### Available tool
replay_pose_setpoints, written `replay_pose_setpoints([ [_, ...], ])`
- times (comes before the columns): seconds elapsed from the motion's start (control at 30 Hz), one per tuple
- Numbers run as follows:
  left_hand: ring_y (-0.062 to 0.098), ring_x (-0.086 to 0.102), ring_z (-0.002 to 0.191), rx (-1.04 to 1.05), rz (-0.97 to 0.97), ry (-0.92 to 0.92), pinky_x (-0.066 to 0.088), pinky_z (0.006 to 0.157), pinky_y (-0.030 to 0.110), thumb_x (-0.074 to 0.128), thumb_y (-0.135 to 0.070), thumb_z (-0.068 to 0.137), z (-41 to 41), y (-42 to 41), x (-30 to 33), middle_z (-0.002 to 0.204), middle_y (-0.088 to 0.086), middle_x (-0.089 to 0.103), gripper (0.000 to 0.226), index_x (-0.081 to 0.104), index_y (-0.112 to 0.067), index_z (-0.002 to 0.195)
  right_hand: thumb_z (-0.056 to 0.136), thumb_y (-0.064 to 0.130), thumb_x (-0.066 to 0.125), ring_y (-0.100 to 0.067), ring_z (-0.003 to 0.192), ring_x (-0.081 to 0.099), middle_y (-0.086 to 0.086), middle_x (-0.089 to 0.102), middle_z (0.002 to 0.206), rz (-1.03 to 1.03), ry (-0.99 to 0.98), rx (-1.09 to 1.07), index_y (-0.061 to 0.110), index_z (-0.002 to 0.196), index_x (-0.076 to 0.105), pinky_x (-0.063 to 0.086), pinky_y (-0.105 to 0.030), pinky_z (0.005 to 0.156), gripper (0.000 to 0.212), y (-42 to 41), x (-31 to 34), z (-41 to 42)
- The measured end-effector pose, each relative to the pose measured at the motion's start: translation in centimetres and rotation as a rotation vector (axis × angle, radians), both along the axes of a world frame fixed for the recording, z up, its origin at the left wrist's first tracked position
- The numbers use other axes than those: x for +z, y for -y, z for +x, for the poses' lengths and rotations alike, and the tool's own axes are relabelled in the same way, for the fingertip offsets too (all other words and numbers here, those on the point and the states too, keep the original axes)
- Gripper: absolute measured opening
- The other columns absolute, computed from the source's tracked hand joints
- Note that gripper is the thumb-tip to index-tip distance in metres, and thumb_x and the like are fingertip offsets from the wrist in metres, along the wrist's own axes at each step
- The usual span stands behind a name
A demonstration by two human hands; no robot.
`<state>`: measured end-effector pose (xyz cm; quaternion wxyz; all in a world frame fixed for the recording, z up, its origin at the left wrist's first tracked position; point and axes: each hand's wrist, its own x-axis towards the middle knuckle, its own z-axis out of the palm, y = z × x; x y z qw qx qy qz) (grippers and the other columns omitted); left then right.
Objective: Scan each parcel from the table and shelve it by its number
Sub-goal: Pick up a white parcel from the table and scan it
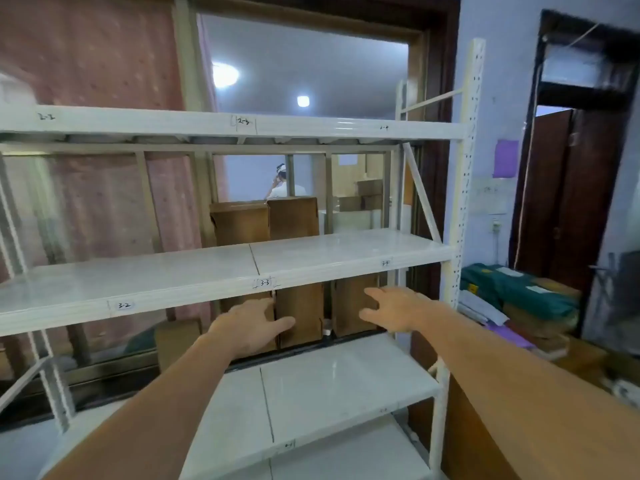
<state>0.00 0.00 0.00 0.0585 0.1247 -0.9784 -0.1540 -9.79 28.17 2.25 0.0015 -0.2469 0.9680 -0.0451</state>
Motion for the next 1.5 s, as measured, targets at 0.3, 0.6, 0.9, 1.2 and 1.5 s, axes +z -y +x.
replay_pose_setpoints([
  [0.3,0.030,0.038,0.152,-0.376,-0.010,0.003,0.036,0.121,0.050,0.045,-0.081,0.092,-8.9,-14.4,-0.7,0.170,0.002,0.032,0.087,0.032,-0.031,0.163,0.092,0.069,0.033,-0.033,0.143,0.037,-0.010,0.034,0.159,0.036,0.026,-0.475,0.028,0.157,0.021,0.033,-0.045,0.117,0.078,-20.0,-1.5,0.3],
  [0.6,0.029,0.042,0.150,-0.555,-0.095,-0.013,0.040,0.119,0.052,0.042,-0.085,0.089,-15.8,-27.9,-1.5,0.167,0.001,0.038,0.088,0.036,-0.034,0.161,0.091,0.067,0.031,-0.032,0.142,0.037,-0.011,0.033,0.159,0.037,0.042,-0.622,0.030,0.157,0.020,0.033,-0.044,0.113,0.076,-30.7,-2.9,-0.4],
  [0.9,0.030,0.038,0.152,-0.594,-0.106,0.018,0.038,0.120,0.051,0.043,-0.080,0.094,-23.0,-35.6,-2.4,0.169,0.003,0.034,0.087,0.031,-0.030,0.163,0.092,0.064,0.030,-0.031,0.140,0.038,-0.011,0.037,0.156,0.036,0.045,-0.613,0.029,0.156,0.021,0.035,-0.045,0.112,0.073,-35.6,-3.3,-6.8],
  [1.2,0.028,0.042,0.150,-0.644,-0.122,0.050,0.043,0.115,0.049,0.042,-0.084,0.091,-34.4,-41.1,-4.8,0.168,0.003,0.037,0.090,0.033,-0.030,0.163,0.093,0.061,0.034,-0.031,0.141,0.036,-0.008,0.036,0.156,0.006,0.077,-0.657,0.030,0.152,0.029,0.033,-0.048,0.114,0.067,-39.0,-5.6,-16.5],
  [1.5,0.028,0.041,0.150,-0.732,-0.088,0.164,0.040,0.118,0.048,0.044,-0.078,0.093,-46.7,-44.3,-8.8,0.168,0.004,0.035,0.086,0.033,-0.027,0.162,0.097,0.061,0.033,-0.032,0.144,0.033,-0.011,0.033,0.159,-0.034,0.161,-0.724,0.030,0.156,0.023,0.031,-0.046,0.115,0.067,-41.4,-8.8,-28.1],
])
